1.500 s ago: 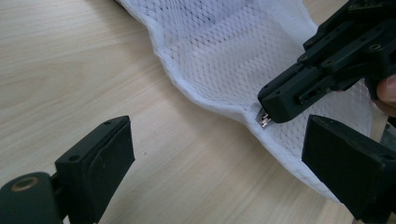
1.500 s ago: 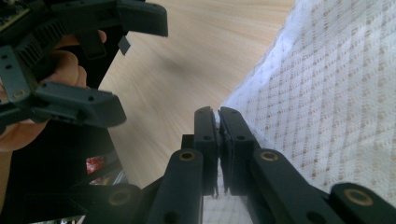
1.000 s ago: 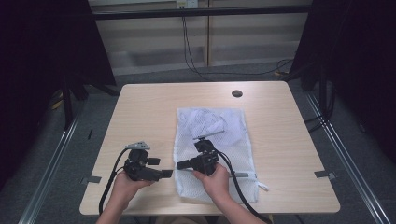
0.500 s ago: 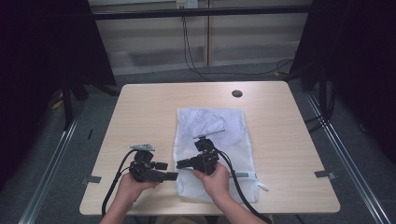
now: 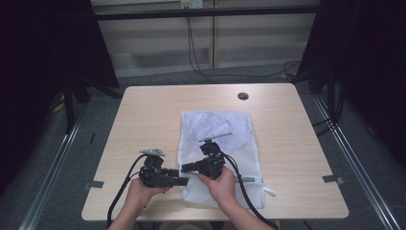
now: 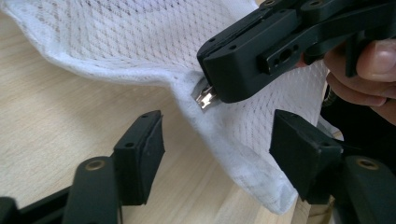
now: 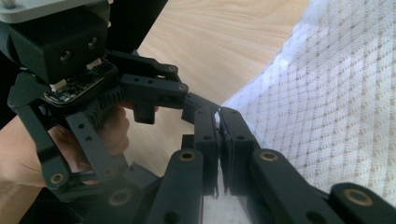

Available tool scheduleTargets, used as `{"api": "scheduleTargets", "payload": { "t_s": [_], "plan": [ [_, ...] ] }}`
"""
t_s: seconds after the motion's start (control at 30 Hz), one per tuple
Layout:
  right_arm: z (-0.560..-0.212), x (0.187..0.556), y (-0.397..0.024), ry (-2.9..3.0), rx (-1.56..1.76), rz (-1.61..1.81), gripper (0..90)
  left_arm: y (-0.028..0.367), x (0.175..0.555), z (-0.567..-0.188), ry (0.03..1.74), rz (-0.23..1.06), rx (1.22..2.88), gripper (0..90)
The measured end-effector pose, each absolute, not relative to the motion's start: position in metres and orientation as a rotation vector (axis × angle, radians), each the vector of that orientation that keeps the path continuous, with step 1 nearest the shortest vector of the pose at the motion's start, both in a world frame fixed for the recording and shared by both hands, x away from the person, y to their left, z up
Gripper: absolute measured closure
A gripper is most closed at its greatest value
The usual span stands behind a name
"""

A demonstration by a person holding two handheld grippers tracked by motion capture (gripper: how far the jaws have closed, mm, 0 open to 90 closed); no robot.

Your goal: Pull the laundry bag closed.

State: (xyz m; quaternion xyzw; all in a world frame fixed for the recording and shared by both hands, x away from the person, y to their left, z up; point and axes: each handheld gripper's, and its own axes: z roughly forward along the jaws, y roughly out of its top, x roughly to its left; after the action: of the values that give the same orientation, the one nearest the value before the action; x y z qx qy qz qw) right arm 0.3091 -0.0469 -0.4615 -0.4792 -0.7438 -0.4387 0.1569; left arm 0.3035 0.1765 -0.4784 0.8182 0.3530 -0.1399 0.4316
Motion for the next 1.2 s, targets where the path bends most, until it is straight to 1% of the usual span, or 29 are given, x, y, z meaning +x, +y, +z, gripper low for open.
{"api": "scheduleTargets", "payload": {
  "t_s": [0.1, 0.2, 0.33, 0.37, 0.5, 0.63, 0.67, 0.77, 0.87, 0.93, 0.97, 1.0, 1.03, 1.07, 1.1, 1.13, 1.2],
  "plan": [
    [-0.461, 0.309, -0.047, -2.127, -1.368, -1.258, 85.9, 0.175, 0.303, -0.479, 0.881, -0.354, 2.028, 37.5],
    [-0.46, 0.309, -0.047, -2.123, -1.369, -1.261, 85.9, 0.174, 0.304, -0.48, 0.877, -0.365, 2.018, 43.5],
    [-0.459, 0.309, -0.048, -2.125, -1.366, -1.265, 85.9, 0.171, 0.304, -0.482, 0.881, -0.382, 1.999, 49.0],
    [-0.459, 0.309, -0.048, -2.128, -1.362, -1.269, 85.9, 0.17, 0.304, -0.483, 0.877, -0.389, 1.997, 52.1],
    [-0.457, 0.309, -0.048, -2.128, -1.362, -1.271, 85.9, 0.167, 0.303, -0.483, 0.89, -0.405, 1.978, 52.9],
    [-0.457, 0.309, -0.048, -2.124, -1.36, -1.275, 85.9, 0.167, 0.304, -0.484, 0.888, -0.389, 1.985, 56.3],
    [-0.456, 0.308, -0.049, -2.128, -1.36, -1.275, 85.9, 0.167, 0.304, -0.484, 0.889, -0.395, 1.981, 57.6],
    [-0.456, 0.308, -0.048, -2.127, -1.357, -1.276, 85.9, 0.166, 0.304, -0.484, 0.913, -0.427, 1.964, 57.7],
    [-0.456, 0.308, -0.048, -2.125, -1.358, -1.277, 85.9, 0.166, 0.304, -0.485, 0.912, -0.417, 1.962, 61.1],
    [-0.456, 0.309, -0.048, -2.127, -1.358, -1.28, 85.9, 0.166, 0.304, -0.486, 0.917, -0.425, 1.958, 61.9],
    [-0.456, 0.308, -0.048, -2.128, -1.359, -1.28, 85.9, 0.166, 0.304, -0.486, 0.923, -0.431, 1.955, 64.3],
    [-0.456, 0.308, -0.048, -2.128, -1.359, -1.28, 85.9, 0.166, 0.304, -0.486, 0.919, -0.426, 1.959, 64.3],
    [-0.455, 0.308, -0.048, -2.126, -1.358, -1.281, 85.9, 0.167, 0.304, -0.486, 0.916, -0.41, 1.962, 66.2],
    [-0.455, 0.309, -0.048, -2.126, -1.356, -1.287, 85.9, 0.167, 0.305, -0.486, 0.913, -0.405, 1.964, 69.3],
    [-0.455, 0.308, -0.049, -2.117, -1.36, -1.287, 85.9, 0.167, 0.305, -0.486, 0.913, -0.413, 1.961, 74.3],
    [-0.455, 0.308, -0.049, -2.117, -1.36, -1.287, 85.9, 0.167, 0.305, -0.486, 0.913, -0.413, 1.961, 74.3],
    [-0.454, 0.308, -0.049, -2.118, -1.36, -1.288, 85.9, 0.167, 0.304, -0.485, 0.918, -0.412, 1.962, 78.3]
  ]
}}
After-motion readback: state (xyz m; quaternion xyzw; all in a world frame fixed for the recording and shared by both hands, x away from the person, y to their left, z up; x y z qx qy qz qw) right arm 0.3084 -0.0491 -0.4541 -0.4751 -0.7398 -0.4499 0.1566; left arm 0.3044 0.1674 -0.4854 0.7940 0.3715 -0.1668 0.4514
